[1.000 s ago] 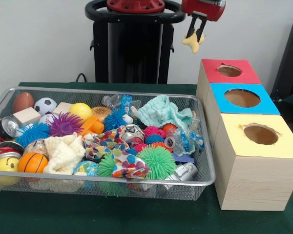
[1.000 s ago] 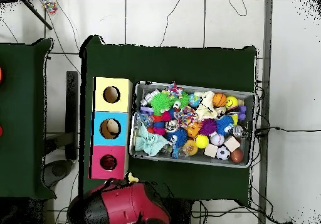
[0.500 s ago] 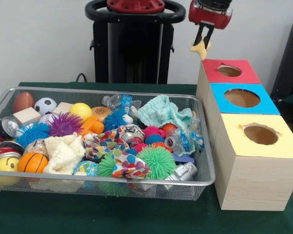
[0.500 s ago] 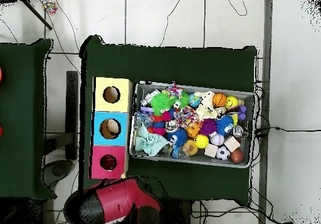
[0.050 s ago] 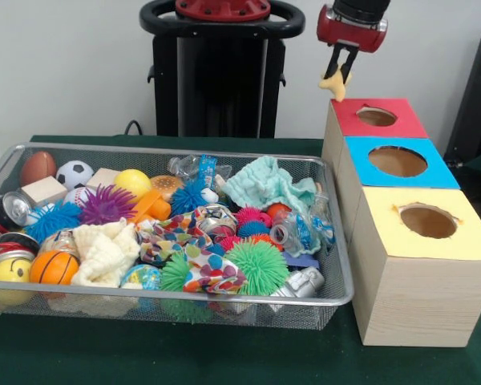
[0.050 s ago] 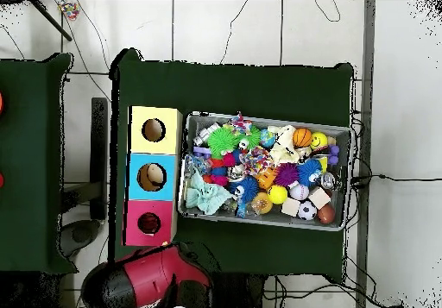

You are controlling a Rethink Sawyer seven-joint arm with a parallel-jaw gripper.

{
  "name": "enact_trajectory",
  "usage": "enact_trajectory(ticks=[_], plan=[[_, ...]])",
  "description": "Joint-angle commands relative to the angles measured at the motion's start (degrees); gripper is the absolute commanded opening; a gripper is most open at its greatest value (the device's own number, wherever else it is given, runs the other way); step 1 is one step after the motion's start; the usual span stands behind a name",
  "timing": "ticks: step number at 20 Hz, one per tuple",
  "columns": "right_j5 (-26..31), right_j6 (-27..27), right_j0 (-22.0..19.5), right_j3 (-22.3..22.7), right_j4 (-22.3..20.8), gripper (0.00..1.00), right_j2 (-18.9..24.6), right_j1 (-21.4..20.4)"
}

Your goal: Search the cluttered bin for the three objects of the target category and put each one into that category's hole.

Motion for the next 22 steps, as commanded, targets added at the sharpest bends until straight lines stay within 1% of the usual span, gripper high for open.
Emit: enact_trajectory(ticks=[1,7,12,15,22], plan=[[-0.9,5.5,0.9,-5.4,1.9,0.00,3.0,1.4],[0.5,6.2,2.2,-6.0,2.2,0.00,2.3,1.1],[1.0,7.6,3.7,-6.8,2.9,0.00,1.5,1.7],[2.4,7.1,3.4,-8.5,3.4,0.00,1.5,2.3],[3.4,7.2,2.6,-10.5,3.5,0.00,0.2,3.8]])
